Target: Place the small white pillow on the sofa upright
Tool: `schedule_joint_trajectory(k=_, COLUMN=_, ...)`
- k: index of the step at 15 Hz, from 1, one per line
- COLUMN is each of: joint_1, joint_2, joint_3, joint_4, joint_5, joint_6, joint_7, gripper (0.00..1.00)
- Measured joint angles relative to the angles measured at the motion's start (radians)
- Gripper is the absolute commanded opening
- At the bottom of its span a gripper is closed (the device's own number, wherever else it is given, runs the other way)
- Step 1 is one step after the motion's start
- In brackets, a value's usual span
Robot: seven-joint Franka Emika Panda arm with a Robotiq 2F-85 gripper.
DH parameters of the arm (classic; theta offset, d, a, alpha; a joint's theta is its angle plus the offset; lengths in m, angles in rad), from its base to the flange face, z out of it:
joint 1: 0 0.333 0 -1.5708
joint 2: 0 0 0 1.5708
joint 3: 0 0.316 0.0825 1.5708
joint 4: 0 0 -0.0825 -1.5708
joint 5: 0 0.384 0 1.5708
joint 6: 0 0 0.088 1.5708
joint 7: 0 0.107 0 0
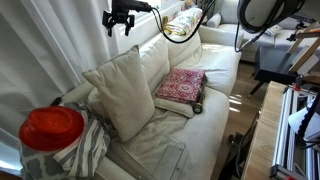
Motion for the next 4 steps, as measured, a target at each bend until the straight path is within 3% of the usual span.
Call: schedule_joint_trajectory(k=4, joint_1=-0.020, joint_2=-0.012, joint_3=-0.014, joint_4=0.000, joint_5=0.000, joint_6=0.001, joint_7=0.072, gripper=1.00)
